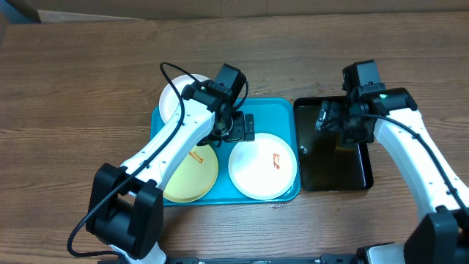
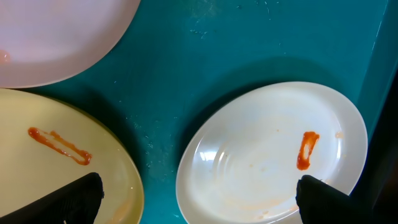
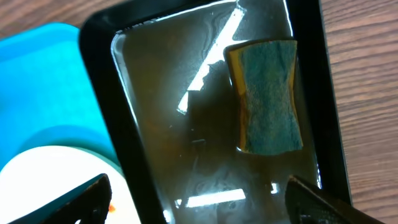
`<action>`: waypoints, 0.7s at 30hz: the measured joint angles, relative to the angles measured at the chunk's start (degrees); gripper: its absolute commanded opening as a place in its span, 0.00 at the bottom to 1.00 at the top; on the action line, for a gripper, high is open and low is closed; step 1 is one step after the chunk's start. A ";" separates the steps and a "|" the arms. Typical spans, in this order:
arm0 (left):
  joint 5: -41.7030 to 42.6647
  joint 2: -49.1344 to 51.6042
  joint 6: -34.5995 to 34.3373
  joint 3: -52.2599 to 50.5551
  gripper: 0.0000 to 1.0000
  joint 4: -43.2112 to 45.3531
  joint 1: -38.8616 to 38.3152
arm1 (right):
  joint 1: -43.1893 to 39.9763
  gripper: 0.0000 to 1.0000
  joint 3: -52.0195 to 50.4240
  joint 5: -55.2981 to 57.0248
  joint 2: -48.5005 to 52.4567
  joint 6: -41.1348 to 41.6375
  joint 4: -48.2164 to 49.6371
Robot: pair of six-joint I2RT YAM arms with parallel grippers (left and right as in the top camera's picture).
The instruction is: Clean dirty plates on tray and stack at the side
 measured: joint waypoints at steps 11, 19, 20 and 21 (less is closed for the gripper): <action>0.00 0.00 0.00 -0.02 1.00 0.00 0.00 | 0.00 1.00 0.00 0.04 1.70 -0.04 0.22; 0.00 0.00 0.00 -0.02 1.00 0.00 0.00 | 0.00 1.00 0.00 0.04 1.70 -0.09 0.26; 0.00 0.00 0.00 -0.02 1.00 0.00 0.00 | 0.00 1.00 0.00 0.04 1.70 -0.07 0.24; 0.00 0.00 0.00 -0.02 1.00 0.00 0.00 | 0.00 1.00 0.00 0.04 1.70 -0.04 0.20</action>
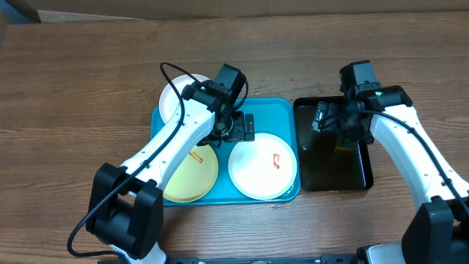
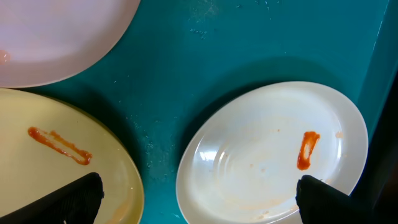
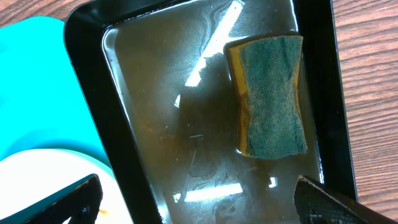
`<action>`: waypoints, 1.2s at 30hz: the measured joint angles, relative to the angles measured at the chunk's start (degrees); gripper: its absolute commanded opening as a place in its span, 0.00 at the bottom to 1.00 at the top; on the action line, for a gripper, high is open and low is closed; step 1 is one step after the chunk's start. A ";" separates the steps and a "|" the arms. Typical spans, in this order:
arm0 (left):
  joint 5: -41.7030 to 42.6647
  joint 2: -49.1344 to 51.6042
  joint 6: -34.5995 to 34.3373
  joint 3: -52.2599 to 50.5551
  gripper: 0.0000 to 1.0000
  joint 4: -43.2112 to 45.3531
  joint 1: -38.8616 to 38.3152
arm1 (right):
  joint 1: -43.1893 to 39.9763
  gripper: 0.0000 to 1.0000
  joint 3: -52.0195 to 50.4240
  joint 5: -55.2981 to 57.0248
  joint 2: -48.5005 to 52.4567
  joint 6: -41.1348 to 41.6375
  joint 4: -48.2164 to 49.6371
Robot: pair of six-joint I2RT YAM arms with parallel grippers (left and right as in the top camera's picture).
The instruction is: Clean dirty plates on tray and stack at the side
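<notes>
On the blue tray (image 1: 278, 110) lie three plates: a white one (image 1: 262, 167) with a ketchup streak (image 2: 306, 149), a yellow one (image 1: 192, 172) with a ketchup line (image 2: 59, 145), and a pale plate (image 1: 176, 95) at the back left. My left gripper (image 2: 199, 202) hangs open above the tray, between the yellow and white plates, holding nothing. A green and yellow sponge (image 3: 271, 96) lies in the water of the black tray (image 3: 93, 93). My right gripper (image 3: 200, 202) is open above that tray, empty, with the sponge beyond its fingertips.
The black tray (image 1: 333, 188) sits right beside the blue tray's right edge. Bare wooden table (image 1: 73, 88) stretches to the left, behind both trays and to the far right.
My right gripper has shifted a little to the left over the black tray, still open. The left arm, the plates and the sponge have not moved.
</notes>
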 measured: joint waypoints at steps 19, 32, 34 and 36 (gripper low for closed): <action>0.00 0.00 0.00 0.00 1.00 0.00 0.00 | 0.00 1.00 0.00 0.00 0.00 0.00 1.07; 0.00 0.00 0.00 -0.02 1.00 0.00 0.00 | 0.00 1.00 0.00 0.00 0.00 -0.04 1.11; 0.00 0.00 0.00 0.00 1.00 0.00 0.00 | 0.00 1.00 0.00 0.00 0.00 -0.04 1.14; 0.02 0.00 0.00 0.00 1.00 0.00 0.00 | 0.00 1.00 0.00 -0.02 0.00 0.00 1.11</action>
